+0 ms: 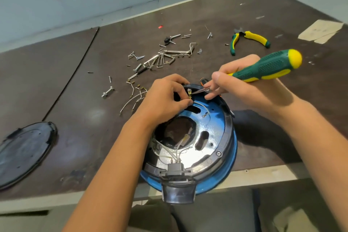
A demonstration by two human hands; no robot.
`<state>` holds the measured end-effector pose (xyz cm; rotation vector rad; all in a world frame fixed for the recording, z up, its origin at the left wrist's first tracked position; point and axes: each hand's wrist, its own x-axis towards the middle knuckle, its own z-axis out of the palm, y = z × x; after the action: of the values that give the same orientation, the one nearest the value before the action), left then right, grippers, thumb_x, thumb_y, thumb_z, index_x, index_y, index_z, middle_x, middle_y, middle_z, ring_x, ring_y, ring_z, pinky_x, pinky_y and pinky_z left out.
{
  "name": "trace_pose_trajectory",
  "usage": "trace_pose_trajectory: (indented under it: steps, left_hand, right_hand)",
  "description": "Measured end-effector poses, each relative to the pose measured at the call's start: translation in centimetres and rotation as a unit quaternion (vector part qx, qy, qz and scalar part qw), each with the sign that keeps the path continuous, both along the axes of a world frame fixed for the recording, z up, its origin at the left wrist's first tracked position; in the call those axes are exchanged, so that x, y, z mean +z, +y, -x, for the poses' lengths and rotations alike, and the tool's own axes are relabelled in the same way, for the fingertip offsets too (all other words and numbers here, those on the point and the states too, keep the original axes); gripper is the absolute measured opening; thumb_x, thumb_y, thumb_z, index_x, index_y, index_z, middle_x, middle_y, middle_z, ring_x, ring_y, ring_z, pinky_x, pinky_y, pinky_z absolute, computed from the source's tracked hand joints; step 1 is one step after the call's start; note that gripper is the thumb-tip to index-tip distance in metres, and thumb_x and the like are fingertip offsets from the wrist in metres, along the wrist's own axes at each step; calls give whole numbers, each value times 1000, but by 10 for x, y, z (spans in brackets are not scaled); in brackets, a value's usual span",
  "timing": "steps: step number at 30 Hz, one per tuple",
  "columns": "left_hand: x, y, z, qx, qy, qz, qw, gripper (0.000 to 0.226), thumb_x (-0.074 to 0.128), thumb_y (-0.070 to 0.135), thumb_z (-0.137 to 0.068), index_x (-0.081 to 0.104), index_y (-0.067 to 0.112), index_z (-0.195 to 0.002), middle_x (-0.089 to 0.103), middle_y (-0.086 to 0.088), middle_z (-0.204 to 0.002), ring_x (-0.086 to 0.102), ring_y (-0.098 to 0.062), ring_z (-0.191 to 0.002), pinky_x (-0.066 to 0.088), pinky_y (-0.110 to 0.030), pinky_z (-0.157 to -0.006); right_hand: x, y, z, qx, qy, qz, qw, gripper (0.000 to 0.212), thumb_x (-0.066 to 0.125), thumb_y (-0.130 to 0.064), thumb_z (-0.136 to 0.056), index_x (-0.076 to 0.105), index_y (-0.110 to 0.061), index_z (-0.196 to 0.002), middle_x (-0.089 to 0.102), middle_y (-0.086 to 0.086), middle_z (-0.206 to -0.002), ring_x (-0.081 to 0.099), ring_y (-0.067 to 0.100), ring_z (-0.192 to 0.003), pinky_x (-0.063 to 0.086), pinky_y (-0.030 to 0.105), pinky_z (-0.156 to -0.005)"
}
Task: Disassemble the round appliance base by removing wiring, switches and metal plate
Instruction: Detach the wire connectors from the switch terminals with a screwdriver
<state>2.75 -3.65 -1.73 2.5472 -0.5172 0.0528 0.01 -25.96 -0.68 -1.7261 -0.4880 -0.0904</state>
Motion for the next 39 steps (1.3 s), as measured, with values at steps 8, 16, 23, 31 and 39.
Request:
trace_pose_trajectory:
  steps: [8,16,23,31,39]
  left_hand:
    - [0,-1,2,-7,-4,5,1000,13,82,22,-79,76,20,-69,63,15,-115,62,-8,-94,51,-38,-85]
    - [2,-1,3,-10,13,17,1000,15,82,20,-77,74,23,-65,62,21,-109,64,-9,-88,52,-42,-84]
    - [-2,1,1,-18,4,12,1000,15,81,25,-78,73,25,-65,61,20,-110,63,-8,-88,52,-43,-83]
    - [-2,3,0,-17,-2,11,1000,17,81,27,-79,72,23,-65,61,17,-112,63,-9,-91,52,-45,-83]
    - [-1,1,1,-22,11,3,1000,19,81,24,-79,70,25,-64,60,17,-116,62,-9,-97,52,-45,-86]
  right_hand:
    - [6,7,8,-53,12,27,998,43,60,-26,-104,70,4,-75,73,10,-60,78,31,-81,60,51,-87]
    - [7,8,0,-93,64,3,994,43,61,-34,-102,69,-9,-68,76,15,-74,71,29,-51,61,53,-82]
    - [12,13,-7,-110,97,-30,989,43,60,-34,-102,66,-6,-70,67,30,-66,54,14,-39,66,47,-73]
    - [12,13,-15,-103,137,-30,985,45,50,-38,-107,62,-4,-79,52,-13,-37,33,6,-30,57,27,-59]
    - [-2,6,-27,-67,179,-110,975,47,56,-41,-104,64,-6,-74,72,11,-65,37,10,-33,64,57,-78]
